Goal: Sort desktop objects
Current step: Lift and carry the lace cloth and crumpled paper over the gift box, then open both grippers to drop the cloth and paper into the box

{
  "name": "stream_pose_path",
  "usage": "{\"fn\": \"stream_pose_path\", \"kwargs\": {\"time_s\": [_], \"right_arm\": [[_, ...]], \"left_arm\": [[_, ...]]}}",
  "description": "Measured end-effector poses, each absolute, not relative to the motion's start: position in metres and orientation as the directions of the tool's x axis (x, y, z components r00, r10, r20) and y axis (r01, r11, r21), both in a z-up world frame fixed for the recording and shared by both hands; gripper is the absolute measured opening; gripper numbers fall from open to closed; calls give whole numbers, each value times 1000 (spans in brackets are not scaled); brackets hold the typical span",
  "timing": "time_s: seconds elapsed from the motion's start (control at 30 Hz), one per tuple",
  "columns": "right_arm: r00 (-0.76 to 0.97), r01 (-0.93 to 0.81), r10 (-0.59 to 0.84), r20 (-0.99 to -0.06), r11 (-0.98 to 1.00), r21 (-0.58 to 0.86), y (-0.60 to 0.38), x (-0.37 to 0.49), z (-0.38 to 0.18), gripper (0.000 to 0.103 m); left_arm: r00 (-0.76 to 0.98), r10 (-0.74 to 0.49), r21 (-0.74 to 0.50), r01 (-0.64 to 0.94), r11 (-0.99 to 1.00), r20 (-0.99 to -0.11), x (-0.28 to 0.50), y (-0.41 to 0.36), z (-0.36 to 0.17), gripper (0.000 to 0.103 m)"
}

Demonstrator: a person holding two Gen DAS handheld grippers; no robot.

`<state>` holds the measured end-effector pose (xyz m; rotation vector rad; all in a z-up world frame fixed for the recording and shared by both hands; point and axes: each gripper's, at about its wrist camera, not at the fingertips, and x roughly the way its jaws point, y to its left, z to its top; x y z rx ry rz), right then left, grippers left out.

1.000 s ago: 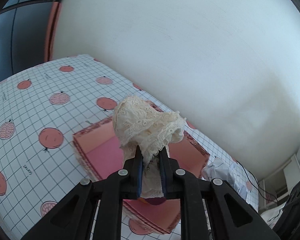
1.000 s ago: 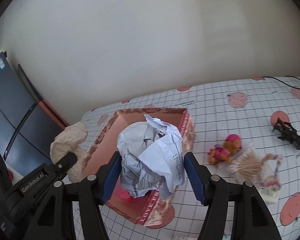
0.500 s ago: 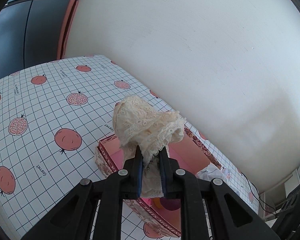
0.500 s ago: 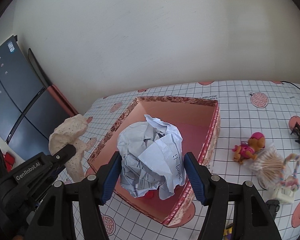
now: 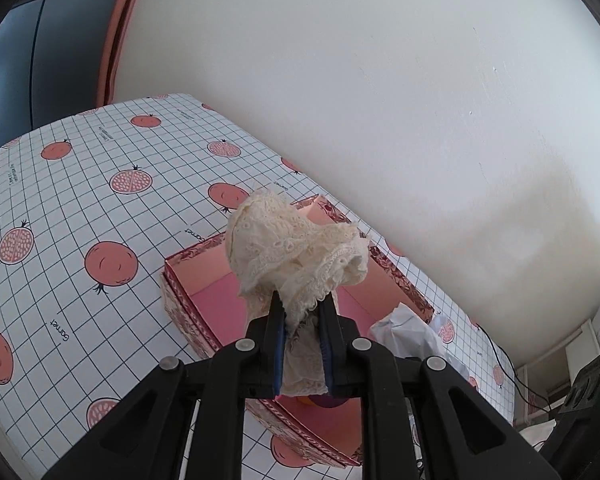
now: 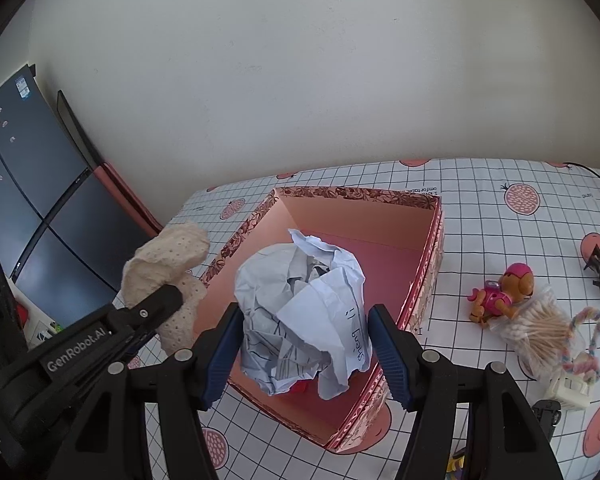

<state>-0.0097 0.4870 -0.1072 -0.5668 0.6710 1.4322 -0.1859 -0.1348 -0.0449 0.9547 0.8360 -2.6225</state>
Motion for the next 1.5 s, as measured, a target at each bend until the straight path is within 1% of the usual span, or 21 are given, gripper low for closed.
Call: {"fn": "stream_pose_path", "kwargs": {"time_s": [0.37,0.5,0.53,0.6,0.63,0.67,1.33,1.5], "right_arm": [[12,-997,704,-710,64,47,486,-9,-107,67],[13,-997,708,-706,60,42,488,-10,-107,68],[21,-997,709,-705,64,35,488,-10,-107,69],[25,-997,702,-711,66,30,490,-11,-108,72],[25,-997,700,-714,67,30,491,-11,-108,72],[29,-997,696,-717,70,29,492,-10,-109,73],[21,-998,725,-689,57,29,491,-13,-105,74],[38,-997,729,-684,76,26,489,-5,-96,74]], "left_arm": [[-755,-10,-431,385,-816,-655,-188,-130,-46,16],[-753,-11,-427,385,-818,-658,-189,-129,-46,17],[-750,-11,-426,388,-817,-662,-190,-129,-46,19],[-743,-8,-425,391,-816,-669,-191,-130,-48,29],[-739,-7,-424,394,-815,-674,-191,-130,-48,41],[-735,-7,-423,397,-814,-678,-192,-130,-49,49],[-724,-24,-434,440,-786,-690,-188,-140,-52,49],[-717,-32,-436,458,-775,-696,-187,-145,-54,49]]}}
